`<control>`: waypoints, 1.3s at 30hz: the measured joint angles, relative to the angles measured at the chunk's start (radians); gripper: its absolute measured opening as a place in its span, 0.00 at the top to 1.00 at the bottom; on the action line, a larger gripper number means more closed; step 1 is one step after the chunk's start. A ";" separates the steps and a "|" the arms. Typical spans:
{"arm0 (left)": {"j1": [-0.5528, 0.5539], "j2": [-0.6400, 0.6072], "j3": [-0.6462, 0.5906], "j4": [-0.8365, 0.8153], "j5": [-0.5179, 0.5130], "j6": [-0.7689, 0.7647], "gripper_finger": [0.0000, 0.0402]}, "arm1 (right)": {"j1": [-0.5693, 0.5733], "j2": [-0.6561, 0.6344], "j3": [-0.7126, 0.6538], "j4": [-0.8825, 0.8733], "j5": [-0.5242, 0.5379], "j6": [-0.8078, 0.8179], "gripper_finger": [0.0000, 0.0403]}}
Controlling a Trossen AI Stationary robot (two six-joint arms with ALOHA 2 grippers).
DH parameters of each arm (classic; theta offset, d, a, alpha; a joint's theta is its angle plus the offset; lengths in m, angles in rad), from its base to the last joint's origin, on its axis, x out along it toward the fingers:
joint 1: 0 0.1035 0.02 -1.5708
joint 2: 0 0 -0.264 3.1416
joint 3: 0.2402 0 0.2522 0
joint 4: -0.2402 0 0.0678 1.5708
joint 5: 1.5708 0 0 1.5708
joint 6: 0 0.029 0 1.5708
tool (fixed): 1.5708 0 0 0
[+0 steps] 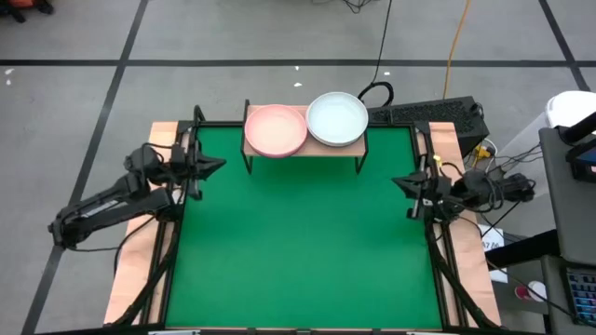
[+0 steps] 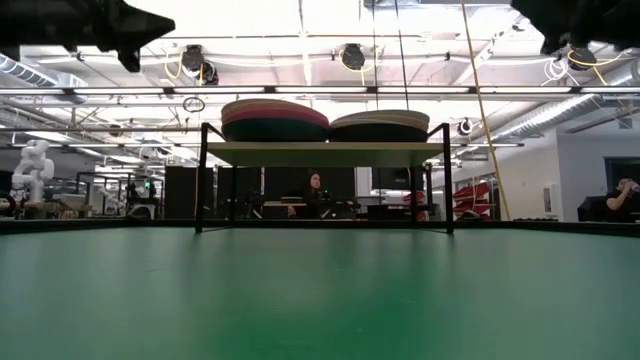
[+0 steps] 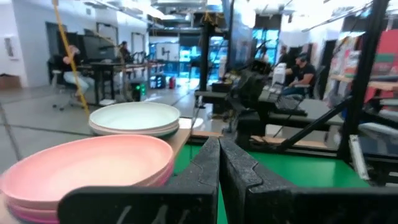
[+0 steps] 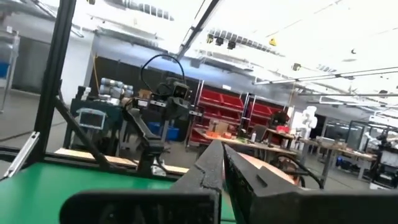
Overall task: Place and stack plates onto a shelf
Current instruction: Return to Home Position
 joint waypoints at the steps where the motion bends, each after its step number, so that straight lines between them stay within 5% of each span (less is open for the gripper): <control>1: 0.000 -0.007 -0.021 0.027 0.010 -0.007 0.99 | 0.000 -0.021 -0.022 0.005 0.002 0.005 1.00; 19: 0.099 -0.040 -0.341 0.450 0.084 -0.074 1.00 | -0.121 -0.011 -0.193 0.071 0.086 -0.033 1.00; 39: 0.147 -0.031 -0.346 0.492 0.124 -0.089 0.96 | -0.143 -0.012 -0.196 0.077 0.083 0.073 1.00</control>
